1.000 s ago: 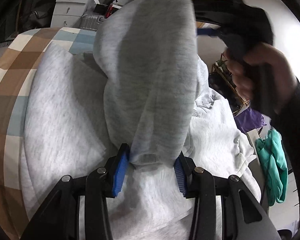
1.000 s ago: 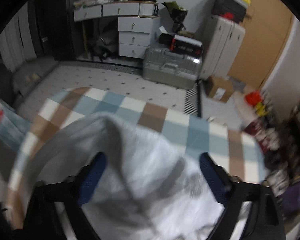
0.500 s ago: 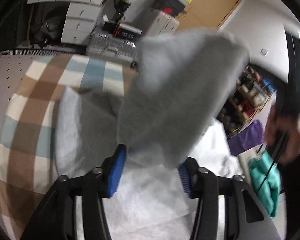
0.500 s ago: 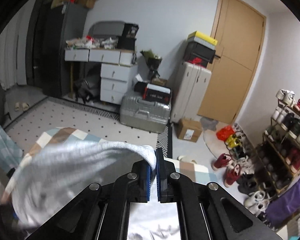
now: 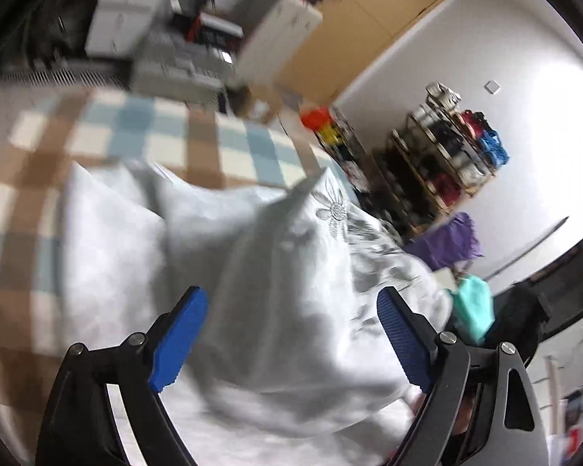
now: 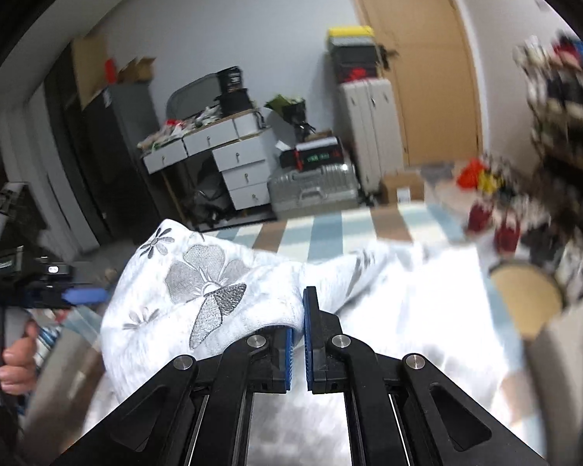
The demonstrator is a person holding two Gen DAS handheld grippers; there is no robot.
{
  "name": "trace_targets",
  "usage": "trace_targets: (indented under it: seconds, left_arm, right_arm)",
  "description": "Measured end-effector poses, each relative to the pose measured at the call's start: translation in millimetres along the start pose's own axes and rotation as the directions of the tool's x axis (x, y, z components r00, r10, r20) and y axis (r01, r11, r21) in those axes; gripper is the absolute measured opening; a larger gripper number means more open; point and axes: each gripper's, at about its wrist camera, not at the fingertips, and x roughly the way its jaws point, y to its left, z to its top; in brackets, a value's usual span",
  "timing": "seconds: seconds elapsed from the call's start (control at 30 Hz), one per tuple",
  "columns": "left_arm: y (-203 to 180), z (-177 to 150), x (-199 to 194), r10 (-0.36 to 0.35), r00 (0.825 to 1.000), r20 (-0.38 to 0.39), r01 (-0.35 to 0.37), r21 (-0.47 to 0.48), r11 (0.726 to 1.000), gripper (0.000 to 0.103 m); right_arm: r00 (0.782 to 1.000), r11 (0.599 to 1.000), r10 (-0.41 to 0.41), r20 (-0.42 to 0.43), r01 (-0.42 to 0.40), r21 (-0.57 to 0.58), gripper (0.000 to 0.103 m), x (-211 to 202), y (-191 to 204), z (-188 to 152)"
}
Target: Fold large clothes
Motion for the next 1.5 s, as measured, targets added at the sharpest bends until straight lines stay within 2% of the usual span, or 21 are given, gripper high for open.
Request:
trace_targets:
  seconds: [0.07,0.2,0.27,0.3,0.33,0.4,0.5,0.63,0.73,0.77,0.83,0.93,1.0,1.07,1.17,1.23,1.3,1.37,1.4,1.47,1.5]
  left_arm:
    - [-8,0,14,-0.001,0.999,-0.050,0.001,-0.006,1.000,0.086]
    - [-27,1,35,0.080,0.991,-0.108,-0.077,0.038,0.996,0.085]
    - [-35,5,37,0.133,0.986,-0.096,-0.128,0.060,0.990,0.061]
    - [-38,8,43,0.146,0.981,-0.129,-0.138,0.072,0.988,0.022]
    - [-39,11,47,0.137,0.977,-0.163,-0.127,0.073,0.989,0.005]
    - [-44,16,46,0.176,0.970,-0.169,-0.163,0.089,0.983,0.004]
    - [-67,35,31,0.199,0.976,-0.093,-0.186,0.134,0.973,0.001]
    - [-101,68,4,0.230,0.971,0.060,-0.238,0.197,0.951,0.000]
    - [-133,81,-27,0.217,0.952,0.217,-0.272,0.269,0.924,0.000]
    - [-143,79,-38,0.210,0.940,0.270,-0.289,0.296,0.911,0.000]
    - [-151,68,-45,0.182,0.930,0.319,-0.292,0.343,0.893,0.001]
    - [-137,43,-27,0.136,0.962,0.235,-0.217,0.366,0.905,0.000]
    - [-113,14,-8,0.097,0.988,0.120,-0.133,0.349,0.928,0.000]
    - [-94,-12,13,0.037,0.999,0.003,-0.036,0.319,0.947,0.000]
    - [-69,-56,32,-0.008,0.996,-0.084,0.031,0.284,0.958,0.000]
    - [-58,-78,35,-0.027,0.995,-0.100,0.051,0.246,0.968,0.000]
    - [-46,-93,30,-0.047,0.994,-0.098,0.066,0.193,0.979,0.001]
    - [-41,-101,21,-0.046,0.996,-0.081,0.057,0.138,0.989,0.010]
    - [-37,-104,15,-0.032,0.997,-0.064,0.039,0.107,0.993,0.022]
    - [-33,-108,1,-0.061,0.998,-0.008,0.061,0.073,0.995,0.043]
    - [-27,-110,-5,-0.039,0.999,0.015,0.038,0.065,0.997,0.054]
  right_arm:
    - [1.000,0.999,0.010,-0.001,-0.010,0.034,0.004,-3,-4,-4]
    - [1.000,1.000,0.002,-0.024,-0.002,0.015,0.005,-8,-3,-12]
    - [0.999,1.000,-0.007,-0.041,0.007,0.006,0.005,-9,-5,-24]
    - [0.998,1.000,-0.007,-0.060,0.007,0.003,0.007,-8,-5,-28]
    - [0.997,1.000,-0.005,-0.077,0.006,0.003,0.008,-8,-6,-32]
    - [0.991,1.000,0.000,-0.134,0.000,0.004,0.009,-3,-7,-42]
    - [0.981,0.999,-0.006,-0.192,-0.001,-0.036,0.006,0,-3,-55]
    - [0.971,0.996,-0.012,-0.239,-0.010,-0.090,0.005,-2,4,-76]
    - [0.965,0.996,0.020,-0.263,-0.042,-0.077,0.006,-10,4,-86]
    - [0.966,0.997,0.028,-0.258,-0.046,-0.066,0.006,-15,2,-86]
    - [0.970,0.998,0.044,-0.237,-0.053,-0.031,0.009,-25,-4,-84]
    - [0.978,0.996,0.076,-0.192,-0.067,0.053,0.009,-45,-23,-72]
    - [0.982,0.995,0.066,-0.174,-0.053,0.080,0.009,-58,-30,-68]
    - [0.985,0.995,0.046,-0.166,-0.031,0.093,0.013,-68,-38,-64]
    - [0.986,0.993,0.032,-0.163,-0.014,0.115,0.031,-73,-47,-59]
    - [0.983,0.992,0.033,-0.179,-0.011,0.125,0.039,-70,-45,-52]
    - [0.979,0.991,0.058,-0.198,-0.032,0.132,0.063,-64,-38,-43]
    - [0.975,0.990,0.087,-0.206,-0.063,0.123,0.068,-58,-28,-37]
    - [0.969,0.990,0.108,-0.224,-0.086,0.108,0.073,-51,-18,-33]
    - [0.962,0.993,0.107,-0.251,-0.091,0.074,0.075,-35,1,-25]
    - [0.958,0.993,0.113,-0.265,-0.099,0.064,0.077,-26,10,-22]
